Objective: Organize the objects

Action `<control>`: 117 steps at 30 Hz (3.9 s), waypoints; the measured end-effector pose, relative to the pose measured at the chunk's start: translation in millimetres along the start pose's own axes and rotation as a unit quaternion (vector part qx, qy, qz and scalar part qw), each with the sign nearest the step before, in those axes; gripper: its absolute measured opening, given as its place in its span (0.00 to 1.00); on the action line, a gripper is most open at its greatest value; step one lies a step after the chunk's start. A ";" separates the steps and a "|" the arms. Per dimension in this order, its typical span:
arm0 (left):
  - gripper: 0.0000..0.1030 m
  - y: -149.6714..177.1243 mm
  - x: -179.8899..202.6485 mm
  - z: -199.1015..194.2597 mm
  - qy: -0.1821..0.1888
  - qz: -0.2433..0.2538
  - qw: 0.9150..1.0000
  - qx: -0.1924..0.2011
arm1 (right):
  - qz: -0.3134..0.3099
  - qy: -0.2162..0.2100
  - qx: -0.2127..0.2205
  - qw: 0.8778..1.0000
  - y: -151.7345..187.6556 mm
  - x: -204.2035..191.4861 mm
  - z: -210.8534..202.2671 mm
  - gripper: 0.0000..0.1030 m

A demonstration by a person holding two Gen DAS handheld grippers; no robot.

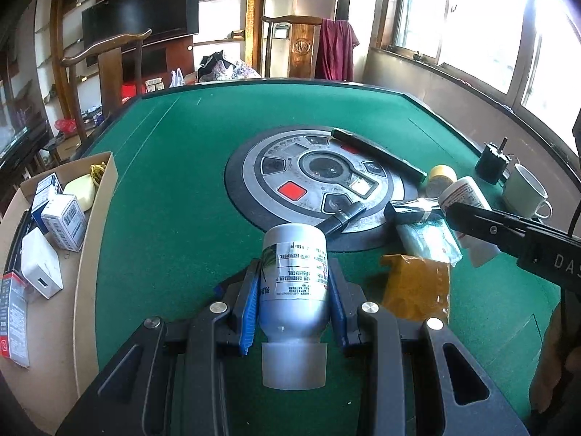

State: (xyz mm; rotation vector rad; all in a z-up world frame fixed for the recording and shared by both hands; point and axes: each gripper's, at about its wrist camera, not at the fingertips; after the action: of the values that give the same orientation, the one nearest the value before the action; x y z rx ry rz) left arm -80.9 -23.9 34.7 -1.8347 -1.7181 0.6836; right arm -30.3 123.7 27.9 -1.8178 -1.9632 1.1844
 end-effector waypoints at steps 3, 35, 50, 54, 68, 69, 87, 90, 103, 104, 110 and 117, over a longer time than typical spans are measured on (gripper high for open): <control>0.28 0.4 0.0 1.3 -0.001 0.000 1.000 -0.003 | -0.002 -0.001 -0.003 1.000 1.0 -1.2 0.6 0.32; 0.28 20.5 -103.3 -100.2 0.004 -0.108 0.992 0.068 | -0.060 -0.085 0.013 0.995 27.0 -119.2 6.6 0.32; 0.29 70.4 -239.3 -106.3 -0.094 -0.233 0.966 0.060 | -0.143 -0.154 -0.076 0.975 47.9 -245.8 75.6 0.32; 0.29 79.2 -249.6 -88.6 -0.098 -0.244 0.964 0.042 | -0.150 -0.152 -0.096 0.972 55.5 -264.7 98.0 0.32; 0.29 96.2 -265.7 -72.9 -0.118 -0.244 0.963 0.017 | -0.168 -0.130 -0.132 0.968 76.5 -286.1 133.1 0.32; 0.29 96.4 -265.5 -72.7 -0.119 -0.243 0.963 0.016 | -0.170 -0.130 -0.133 0.968 77.2 -286.3 133.3 0.32; 0.29 81.6 -235.6 -111.0 -0.136 -0.207 0.968 0.039 | -0.193 -0.156 -0.011 0.969 55.2 -228.5 36.3 0.37; 0.29 71.8 -215.4 -116.9 -0.123 -0.187 0.973 0.047 | -0.168 -0.143 0.046 0.974 44.8 -176.3 7.0 0.51; 0.29 11.5 -71.0 -54.5 0.042 -0.047 0.998 0.000 | 0.069 0.001 0.159 0.985 -6.6 -28.9 -16.4 0.54; 0.29 7.2 -64.1 -49.9 0.051 -0.042 0.998 -0.003 | 0.081 0.007 0.161 0.984 -7.4 -23.9 -16.4 0.54; 0.29 -1.5 -41.8 -4.0 0.094 -0.031 0.994 -0.045 | 0.171 0.053 0.182 0.967 1.7 13.3 -28.0 0.54; 0.29 15.5 -46.3 20.2 0.158 -0.060 0.983 -0.073 | 0.226 0.090 0.165 0.956 16.9 39.9 -23.6 0.53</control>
State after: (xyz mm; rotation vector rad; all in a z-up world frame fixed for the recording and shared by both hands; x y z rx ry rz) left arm -86.2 -70.1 9.7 -1.8036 -1.6827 0.2064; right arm -11.3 168.1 17.9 -2.1534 -1.1972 1.3127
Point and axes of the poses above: each gripper's, at about its wrist camera, not at the fingertips, and z roughly the way its jaws point, x to its right, y to its underside, and after that the axes turned 6 degrees about -y, right-handed
